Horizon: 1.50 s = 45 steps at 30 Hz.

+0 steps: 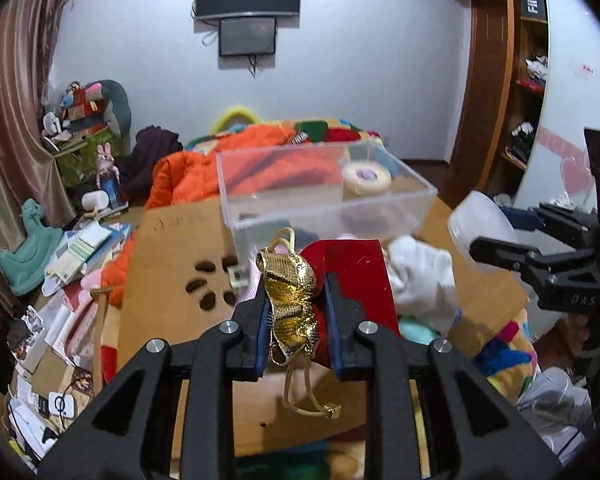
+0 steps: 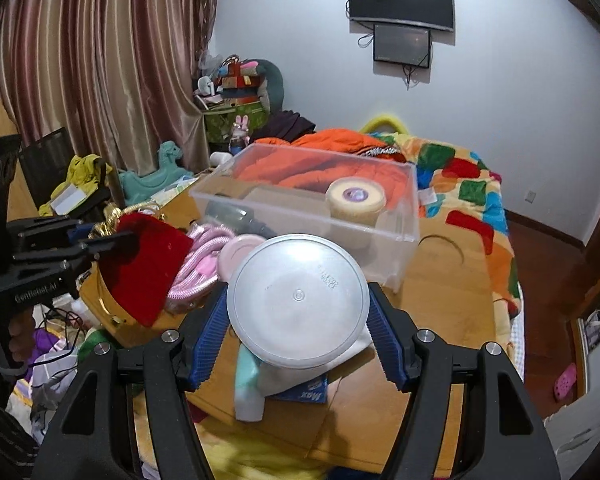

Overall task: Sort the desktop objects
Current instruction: 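Carry the gold ribbon with the left tool while the right tool carries the white container to the box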

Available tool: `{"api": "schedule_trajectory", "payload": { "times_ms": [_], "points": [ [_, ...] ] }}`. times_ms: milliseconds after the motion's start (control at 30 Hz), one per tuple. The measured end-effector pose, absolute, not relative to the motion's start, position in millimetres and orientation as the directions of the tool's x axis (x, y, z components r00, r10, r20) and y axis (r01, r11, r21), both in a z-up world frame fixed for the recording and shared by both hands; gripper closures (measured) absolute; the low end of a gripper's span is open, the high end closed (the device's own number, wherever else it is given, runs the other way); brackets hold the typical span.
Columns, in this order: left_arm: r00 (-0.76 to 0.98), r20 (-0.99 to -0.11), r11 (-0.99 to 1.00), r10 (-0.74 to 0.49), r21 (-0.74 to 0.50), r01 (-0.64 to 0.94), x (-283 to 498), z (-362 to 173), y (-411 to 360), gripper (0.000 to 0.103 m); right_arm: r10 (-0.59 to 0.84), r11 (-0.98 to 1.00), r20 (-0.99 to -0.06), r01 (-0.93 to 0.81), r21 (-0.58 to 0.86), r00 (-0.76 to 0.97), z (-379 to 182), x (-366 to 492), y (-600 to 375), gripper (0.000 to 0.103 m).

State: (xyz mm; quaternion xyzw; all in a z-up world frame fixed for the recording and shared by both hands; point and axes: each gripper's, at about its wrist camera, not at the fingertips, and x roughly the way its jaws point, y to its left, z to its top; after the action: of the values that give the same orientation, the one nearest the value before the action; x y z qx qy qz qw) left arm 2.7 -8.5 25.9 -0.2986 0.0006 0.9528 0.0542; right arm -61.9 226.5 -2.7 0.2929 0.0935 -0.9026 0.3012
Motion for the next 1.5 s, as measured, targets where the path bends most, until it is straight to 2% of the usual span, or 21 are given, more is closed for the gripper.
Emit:
{"api": "schedule_trajectory", "payload": {
  "times_ms": [333, 567, 933, 1200, 1500],
  "points": [
    [-0.872, -0.485, -0.998, 0.062, -0.037, -0.051, -21.6, 57.8, -32.4, 0.080, -0.485, -0.814, -0.549, 0.581, 0.000, -0.680, 14.6, -82.9, 226.2, 0.041],
    [-0.883, -0.466, -0.999, 0.048, -0.044, -0.031, -49.1, 66.2, -43.1, 0.080, -0.493, -0.813, -0.526, 0.582, -0.004, -0.693, 25.7, -108.0, 220.4, 0.041],
    [-0.870, -0.489, -0.997, 0.066, -0.076, -0.033, -109.7, 60.4, -50.2, 0.080, -0.516, -0.794, -0.536, 0.608, 0.006, -0.668, 25.5, -164.7, 192.1, 0.041],
    [-0.859, -0.506, -0.996, 0.080, -0.084, -0.044, -141.9, 55.6, -52.6, 0.080, -0.530, -0.777, -0.571, 0.629, 0.030, -0.627, 12.5, -205.3, 169.1, 0.040],
    [-0.822, -0.563, -0.996, 0.084, -0.073, -0.052, -167.4, 36.8, -51.4, 0.080, -0.519, -0.757, -0.621, 0.653, 0.015, -0.588, 1.0, -232.9, 147.7, 0.040]
  ]
}}
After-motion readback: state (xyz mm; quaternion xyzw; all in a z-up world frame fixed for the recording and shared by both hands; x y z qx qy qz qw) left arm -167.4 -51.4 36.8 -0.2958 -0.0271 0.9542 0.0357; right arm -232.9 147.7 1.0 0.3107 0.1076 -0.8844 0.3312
